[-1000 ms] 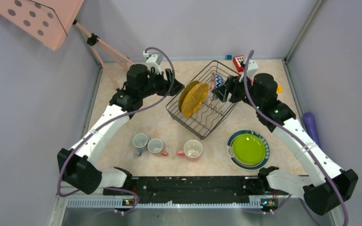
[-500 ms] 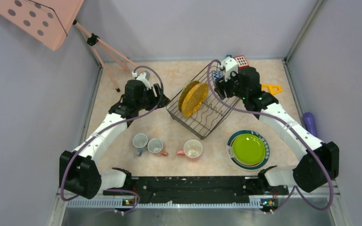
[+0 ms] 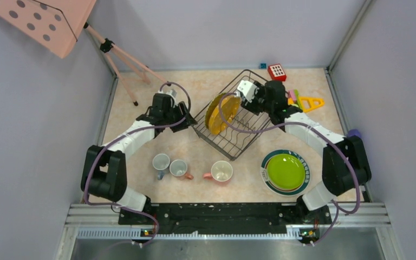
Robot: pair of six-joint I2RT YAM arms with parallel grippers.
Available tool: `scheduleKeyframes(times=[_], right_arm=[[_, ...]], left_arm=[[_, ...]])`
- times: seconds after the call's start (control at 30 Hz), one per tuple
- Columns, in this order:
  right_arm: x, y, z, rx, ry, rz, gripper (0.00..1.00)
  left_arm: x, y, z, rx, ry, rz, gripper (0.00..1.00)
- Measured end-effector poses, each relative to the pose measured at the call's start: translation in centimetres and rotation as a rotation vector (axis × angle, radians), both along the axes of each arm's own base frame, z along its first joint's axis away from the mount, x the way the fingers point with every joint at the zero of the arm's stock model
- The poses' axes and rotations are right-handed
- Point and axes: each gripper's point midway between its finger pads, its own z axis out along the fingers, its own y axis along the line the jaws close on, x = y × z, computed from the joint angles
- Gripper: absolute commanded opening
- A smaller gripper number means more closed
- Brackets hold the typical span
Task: Load the mixed dishes into the dish rack
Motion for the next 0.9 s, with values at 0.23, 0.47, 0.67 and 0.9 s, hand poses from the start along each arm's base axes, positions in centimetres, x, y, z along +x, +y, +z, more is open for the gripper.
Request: scheduleKeyframes(times=[0.23, 0.47, 0.67, 0.9], right_arm=[[2.5, -2.2, -0.6, -0.07, -0.068, 0.009, 0.0], [4.4, -2.5, -3.8, -0.153, -0.078, 0.044, 0.0], [5.0, -2.1, -6.1, -0.214, -0.074, 0.093, 0.0], [5.9, -0.9, -7.8, -0.266, -0.116, 0.157, 0.0]], left_arm=[[0.4, -0.1, 0.2, -0.04, 0.001, -0.009, 0.24], [0.7, -0.2, 0.6, -0.075, -0.015, -0.049, 0.0], [1.3, 1.5, 0.6, -0.067, -0.029, -0.034, 0.0], [2.2, 3.3, 0.7, -0.014, -0.029, -0.032, 0.0]])
